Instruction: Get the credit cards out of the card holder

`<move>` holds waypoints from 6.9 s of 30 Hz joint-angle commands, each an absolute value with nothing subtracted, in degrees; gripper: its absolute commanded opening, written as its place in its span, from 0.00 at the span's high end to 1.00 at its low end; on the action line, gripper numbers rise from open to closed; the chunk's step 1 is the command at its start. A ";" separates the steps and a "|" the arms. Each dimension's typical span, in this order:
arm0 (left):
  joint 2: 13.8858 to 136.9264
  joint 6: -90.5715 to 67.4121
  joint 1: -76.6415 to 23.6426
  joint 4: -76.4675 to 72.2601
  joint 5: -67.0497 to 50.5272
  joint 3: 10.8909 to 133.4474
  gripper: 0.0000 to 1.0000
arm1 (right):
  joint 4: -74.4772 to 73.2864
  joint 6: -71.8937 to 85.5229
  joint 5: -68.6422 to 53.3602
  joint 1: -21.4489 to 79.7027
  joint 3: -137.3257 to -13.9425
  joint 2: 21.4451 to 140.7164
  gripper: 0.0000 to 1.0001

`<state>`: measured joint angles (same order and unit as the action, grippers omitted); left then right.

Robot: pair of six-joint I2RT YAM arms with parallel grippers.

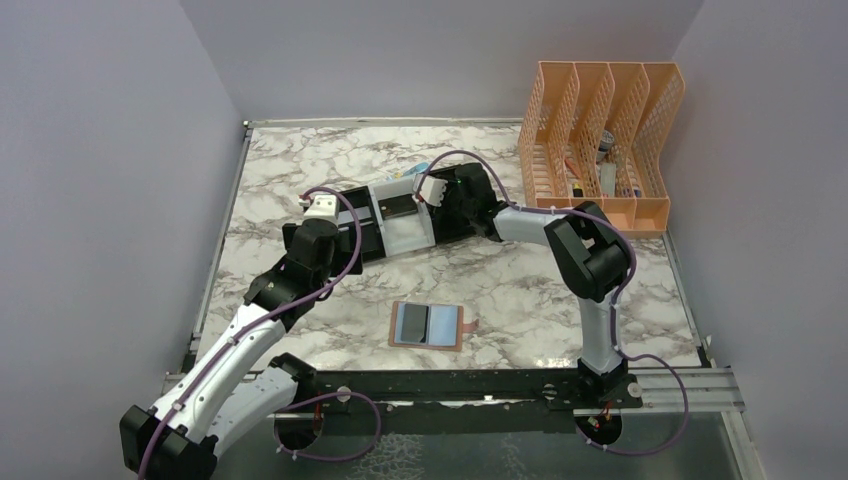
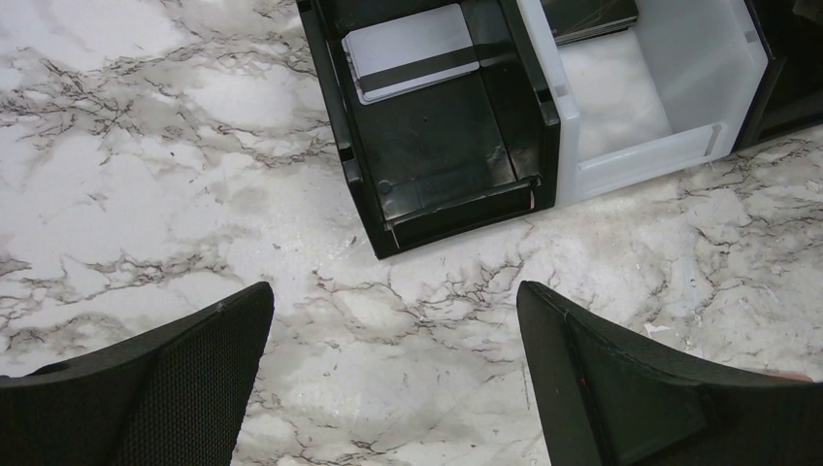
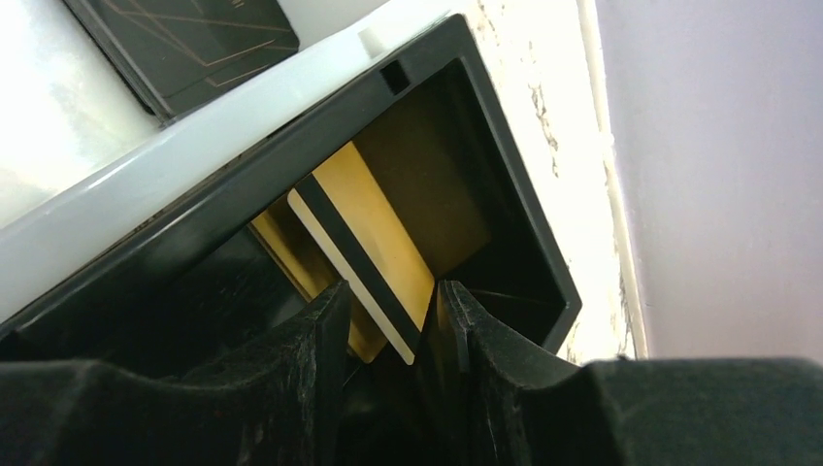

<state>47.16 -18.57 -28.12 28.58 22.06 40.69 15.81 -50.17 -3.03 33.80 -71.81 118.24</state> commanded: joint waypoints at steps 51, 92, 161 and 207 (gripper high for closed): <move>47.22 -18.19 -27.07 28.21 21.37 41.07 0.01 | -27.00 21.20 5.56 39.20 -92.01 117.09 0.53; 47.27 -18.76 -26.83 28.09 13.65 40.71 0.01 | -19.16 30.30 4.77 39.37 -63.97 90.91 0.44; 55.61 -46.57 -47.62 -0.04 -6.41 14.57 0.74 | 25.78 56.32 -21.53 50.88 -29.12 92.97 0.76; 57.10 -47.26 -53.09 7.65 1.36 18.27 0.82 | 27.83 57.32 -20.39 50.89 -26.78 92.48 0.99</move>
